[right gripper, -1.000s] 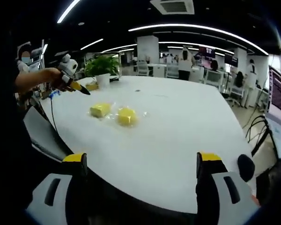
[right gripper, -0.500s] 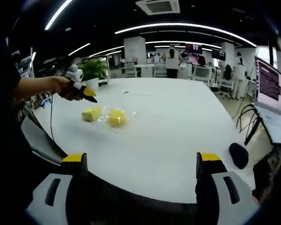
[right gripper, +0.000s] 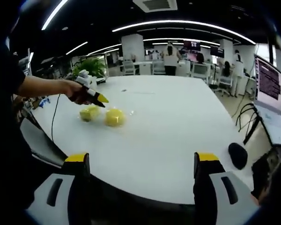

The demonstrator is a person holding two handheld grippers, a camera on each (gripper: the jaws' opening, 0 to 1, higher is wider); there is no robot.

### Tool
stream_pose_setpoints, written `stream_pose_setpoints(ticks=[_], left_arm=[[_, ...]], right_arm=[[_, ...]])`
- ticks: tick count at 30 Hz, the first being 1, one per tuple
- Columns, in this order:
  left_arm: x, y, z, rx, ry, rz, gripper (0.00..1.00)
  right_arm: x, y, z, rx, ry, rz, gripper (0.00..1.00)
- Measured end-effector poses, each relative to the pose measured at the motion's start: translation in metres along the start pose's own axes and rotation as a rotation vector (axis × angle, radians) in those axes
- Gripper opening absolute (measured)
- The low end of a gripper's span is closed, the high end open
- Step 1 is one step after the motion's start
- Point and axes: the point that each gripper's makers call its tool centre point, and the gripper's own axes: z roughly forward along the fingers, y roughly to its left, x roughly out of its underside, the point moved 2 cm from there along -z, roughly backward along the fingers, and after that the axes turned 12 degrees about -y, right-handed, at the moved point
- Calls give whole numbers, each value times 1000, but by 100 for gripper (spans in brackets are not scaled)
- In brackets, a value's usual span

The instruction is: Compare the silicone blocks by pressing each to a similar depth, holding the contact briefly, and releasing to observe deformation and rebound differences across the visible hardness samples.

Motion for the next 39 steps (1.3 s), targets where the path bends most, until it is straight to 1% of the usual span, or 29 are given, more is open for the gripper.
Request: stream_pose_setpoints(ticks=[2, 3, 4, 6, 9, 11, 14, 15, 17, 18, 20, 21, 25, 27, 28, 29, 32, 34, 37, 39], left_arm=[[1, 3, 3, -4, 1, -6, 51], [1, 3, 5, -2, -3, -25, 50], [-2, 2, 8, 2, -18, -82, 50], [-2, 1, 11, 8, -22, -137, 50], [-2, 5, 16, -9, -23, -170, 50], [0, 6, 19, -7, -16, -185, 49], [3, 5, 25, -6, -15, -263, 48], [2, 4, 27, -7, -26, -296, 45], [1, 6, 31, -23, -46, -355, 43], [1, 8, 33, -20, -52, -353, 40], [3, 4, 33, -19, -48, -376, 35], [4, 2, 33, -19, -47, -390, 34], [5, 2, 36, -17, -56, -397, 28], [7, 3, 37, -18, -55, -388, 25], [9, 3, 37, -16, -47, -366, 23], [11, 1, 37, -11, -39, -360, 22], [9, 4, 39, -7, -59, -374, 20], [8, 6, 39, -10, -74, -410, 16], [8, 7, 40, -8, -92, -432, 13], [8, 7, 41, -4, -96, -423, 12]], right_arm=[[-1, 1, 2, -5, 3, -2, 84], [-2, 1, 3, -8, 1, 4, 84], [-5, 2, 4, -11, -18, 44, 84], [-7, 0, 5, -8, -35, 96, 82], [-7, -5, 6, 6, -38, 112, 82], [-8, -8, 6, 10, -41, 119, 81], [-9, -10, 7, 15, -47, 140, 80], [-9, -11, 7, 21, -48, 139, 79], [-8, -13, 8, 23, -43, 135, 78], [-7, -14, 8, 22, -42, 135, 78], [-6, -14, 9, 20, -37, 134, 77], [-6, -14, 10, 18, -36, 137, 77], [-5, -13, 13, 10, -28, 139, 76], [-4, -13, 14, 6, -25, 135, 75], [-3, -13, 15, 4, -23, 133, 75], [-3, -13, 15, 3, -21, 133, 75], [-2, -13, 16, -2, -15, 133, 74], [-1, -14, 16, -3, -10, 131, 74], [-1, -15, 17, -6, -7, 122, 73], [0, -15, 18, -9, 5, 113, 73]])
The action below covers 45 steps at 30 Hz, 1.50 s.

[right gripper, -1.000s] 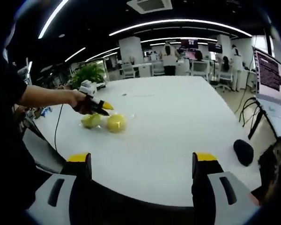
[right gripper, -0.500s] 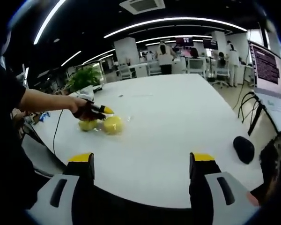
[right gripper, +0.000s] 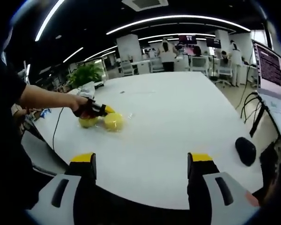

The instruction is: Compare the silicone blocks by pressing each to a similar depth, holding the contact briefly, and releasing to observe deformation and rebound differences across the visible hardness samples.

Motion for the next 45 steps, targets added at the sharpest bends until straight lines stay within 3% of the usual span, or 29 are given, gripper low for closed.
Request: stream_pose_setpoints(ticks=[11, 18, 21, 23, 27, 29, 36, 40, 45], left_arm=[[0, 1, 3, 43, -34, 23, 1], [1, 0, 4, 61, -50, 90, 0], [0, -6, 2, 76, -47, 196, 0], [0, -14, 0, 114, -52, 274, 0], [-5, -43, -11, 219, -102, 274, 0], [-6, -59, -20, 279, -114, 356, 0], [8, -104, -53, 452, -120, 446, 0], [17, -119, -72, 499, -121, 499, 0], [22, -129, -92, 520, -142, 422, 0]], right_arm=[[3, 9, 6, -33, 16, 1, 69], [7, 10, 7, -42, 28, 3, 68], [5, 10, 8, -44, 29, -2, 67], [4, 9, 8, -48, 29, -16, 67], [2, 9, 7, -52, 33, -28, 66], [1, 9, 8, -54, 30, -32, 66], [-4, 17, 11, -79, 21, -62, 66], [-8, 21, 8, -90, 8, -75, 65], [-10, 25, 5, -92, -2, -81, 65]])
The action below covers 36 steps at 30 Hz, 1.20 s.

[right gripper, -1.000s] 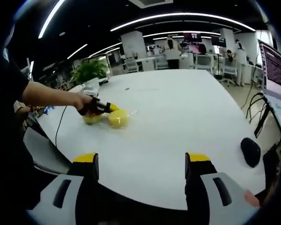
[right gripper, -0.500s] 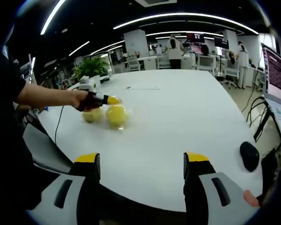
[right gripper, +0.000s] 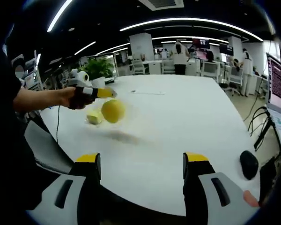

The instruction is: Compare the silicone blocks by pressing each to a similar depth, holding the contact briefly, and releasing to observe deformation and rebound differences across the visible hardness samples.

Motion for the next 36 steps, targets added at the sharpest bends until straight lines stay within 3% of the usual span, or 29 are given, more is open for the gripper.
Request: stream_pose_setpoints(ticks=[6, 9, 12, 24, 31, 36], left_arm=[[-19, -17, -17, 31, -10, 48, 0], [-38, -31, -25, 65, -19, 132, 0], [-57, -45, -32, 81, -43, 160, 0], [-126, -93, -51, 120, -141, 140, 0], [-154, -116, -56, 167, -196, 77, 0], [-165, -126, -56, 184, -206, 108, 0]], right_arm=[[-2, 8, -5, -14, -1, -24, 65], [-2, 11, -7, -21, -3, -35, 65], [-2, 15, -7, -32, -4, -41, 65], [-14, 44, 19, -129, -17, -75, 64], [-20, 65, 35, -205, -5, -121, 61], [-22, 78, 40, -244, -16, -104, 63]])
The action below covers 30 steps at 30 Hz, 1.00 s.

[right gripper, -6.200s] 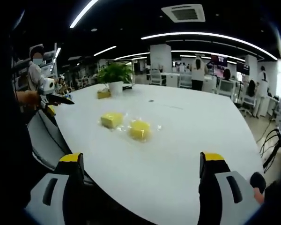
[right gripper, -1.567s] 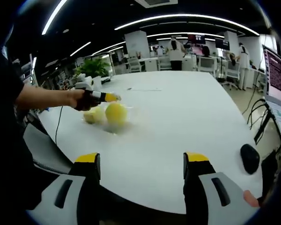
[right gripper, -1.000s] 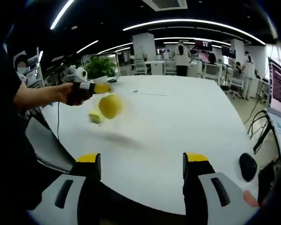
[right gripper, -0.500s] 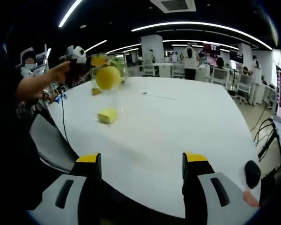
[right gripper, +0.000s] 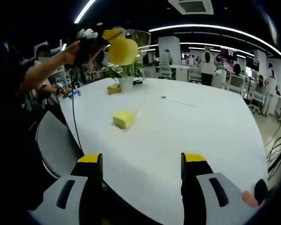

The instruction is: Compare the silicone blocks by pressing each to a similar depth, holding the contact briefly, and releasing to observe deformation and rebound differences across the visible hardness samples.

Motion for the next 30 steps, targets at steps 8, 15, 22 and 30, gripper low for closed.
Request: stream_pose_setpoints(ticks=[8, 15, 22, 30], left_arm=[[0, -10, 6, 19, 21, 5, 0], [13, -19, 10, 40, 52, -14, 0], [23, -27, 11, 58, 62, -36, 0], [34, -35, 11, 71, 68, -58, 0]], right_arm=[[-20, 8, 7, -47, -124, 51, 68], [-49, 6, 18, -130, -239, 124, 64], [-94, 9, 37, -227, -394, 142, 61], [-125, 11, 63, -336, -540, 230, 50]])
